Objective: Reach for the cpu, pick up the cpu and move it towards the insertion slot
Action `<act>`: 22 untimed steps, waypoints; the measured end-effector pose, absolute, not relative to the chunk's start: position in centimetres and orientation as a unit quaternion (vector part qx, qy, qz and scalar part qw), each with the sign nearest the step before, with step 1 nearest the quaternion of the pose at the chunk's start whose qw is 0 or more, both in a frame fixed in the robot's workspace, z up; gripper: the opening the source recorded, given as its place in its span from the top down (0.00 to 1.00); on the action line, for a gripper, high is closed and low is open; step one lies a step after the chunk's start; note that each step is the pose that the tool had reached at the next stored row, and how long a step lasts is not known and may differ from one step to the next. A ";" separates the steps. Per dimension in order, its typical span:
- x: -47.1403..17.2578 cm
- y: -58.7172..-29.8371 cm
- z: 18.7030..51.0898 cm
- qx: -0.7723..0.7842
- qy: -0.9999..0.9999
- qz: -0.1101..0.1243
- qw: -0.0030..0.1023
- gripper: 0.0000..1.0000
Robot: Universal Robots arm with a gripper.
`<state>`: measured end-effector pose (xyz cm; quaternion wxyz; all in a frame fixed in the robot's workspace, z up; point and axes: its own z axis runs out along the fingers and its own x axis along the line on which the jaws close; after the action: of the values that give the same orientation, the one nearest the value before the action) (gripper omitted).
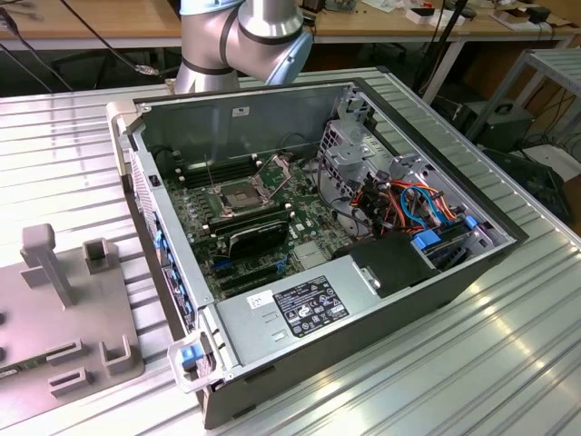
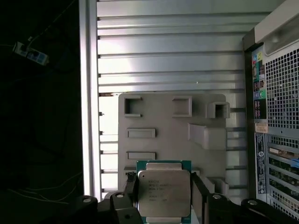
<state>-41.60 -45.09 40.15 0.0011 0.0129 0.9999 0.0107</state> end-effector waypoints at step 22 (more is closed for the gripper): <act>-36.5 -45.1 40.2 0.013 1.000 0.011 0.001 0.45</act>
<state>-36.49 -45.09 40.16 0.0010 0.0129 0.9999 0.0107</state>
